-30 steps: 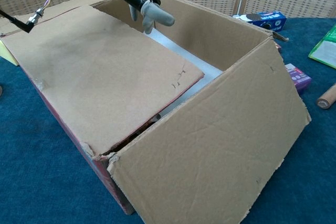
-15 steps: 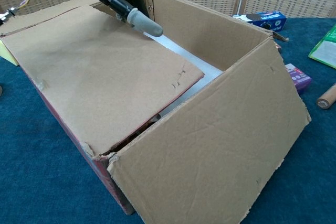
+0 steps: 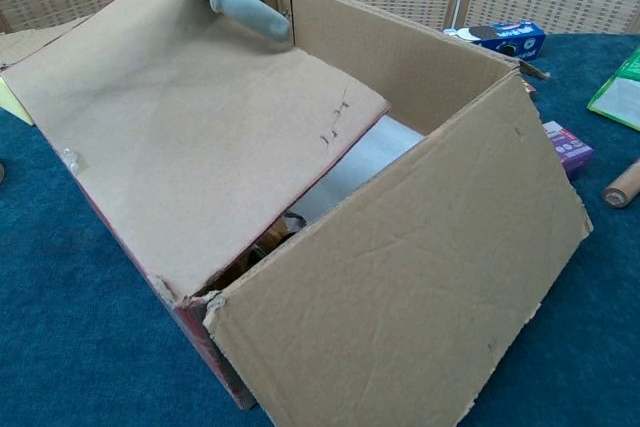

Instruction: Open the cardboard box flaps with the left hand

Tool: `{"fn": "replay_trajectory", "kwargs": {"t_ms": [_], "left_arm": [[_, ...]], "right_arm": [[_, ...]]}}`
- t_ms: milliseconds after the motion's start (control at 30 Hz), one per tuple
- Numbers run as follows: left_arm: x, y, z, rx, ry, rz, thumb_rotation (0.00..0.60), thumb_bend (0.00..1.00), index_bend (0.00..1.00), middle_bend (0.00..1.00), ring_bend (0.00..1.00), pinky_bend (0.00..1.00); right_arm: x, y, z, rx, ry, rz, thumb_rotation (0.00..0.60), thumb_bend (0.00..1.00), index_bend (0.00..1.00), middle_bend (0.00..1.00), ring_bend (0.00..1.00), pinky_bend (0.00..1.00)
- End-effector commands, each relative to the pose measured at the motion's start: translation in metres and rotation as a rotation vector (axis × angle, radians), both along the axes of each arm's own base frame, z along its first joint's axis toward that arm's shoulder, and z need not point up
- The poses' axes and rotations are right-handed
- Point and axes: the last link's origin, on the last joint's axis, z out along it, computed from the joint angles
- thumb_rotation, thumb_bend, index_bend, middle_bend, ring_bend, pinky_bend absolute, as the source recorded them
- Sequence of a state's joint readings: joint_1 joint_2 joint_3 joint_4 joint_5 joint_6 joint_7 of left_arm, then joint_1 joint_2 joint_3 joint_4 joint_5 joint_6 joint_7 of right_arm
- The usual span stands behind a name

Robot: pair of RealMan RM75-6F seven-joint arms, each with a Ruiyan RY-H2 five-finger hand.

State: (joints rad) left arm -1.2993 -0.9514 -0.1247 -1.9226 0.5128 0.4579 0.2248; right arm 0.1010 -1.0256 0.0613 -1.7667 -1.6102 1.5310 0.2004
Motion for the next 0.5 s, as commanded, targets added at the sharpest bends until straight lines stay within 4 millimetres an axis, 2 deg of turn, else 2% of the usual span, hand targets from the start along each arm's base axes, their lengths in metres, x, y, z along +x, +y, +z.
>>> {"fn": "replay_trajectory", "kwargs": {"t_ms": [33, 300, 433, 500], "left_arm": [[0.003, -0.008, 0.014, -0.002, -0.041, -0.008, 0.268, 0.0, 0.67, 0.51, 0.31, 0.36], [0.005, -0.024, 0.043, 0.023, -0.082, -0.044, 0.248, 0.0, 0.67, 0.51, 0.31, 0.36], [-0.001, -0.04, 0.066, 0.033, -0.107, -0.033, 0.241, 0.0, 0.67, 0.51, 0.31, 0.37], [-0.003, -0.044, 0.071, 0.032, -0.118, -0.028, 0.241, 0.0, 0.67, 0.51, 0.31, 0.37]], "right_arm": [[0.001, 0.0, -0.001, 0.0, 0.003, 0.003, 0.6, 0.0, 0.0, 0.0, 0.0, 0.0], [0.003, 0.001, -0.003, 0.001, 0.011, 0.011, 0.6, 0.0, 0.0, 0.0, 0.0, 0.0], [0.005, 0.003, -0.005, 0.007, 0.016, 0.018, 0.6, 0.0, 0.0, 0.0, 0.0, 0.0], [0.006, 0.003, -0.005, 0.007, 0.017, 0.019, 0.6, 0.0, 0.0, 0.0, 0.0, 0.0]]}}
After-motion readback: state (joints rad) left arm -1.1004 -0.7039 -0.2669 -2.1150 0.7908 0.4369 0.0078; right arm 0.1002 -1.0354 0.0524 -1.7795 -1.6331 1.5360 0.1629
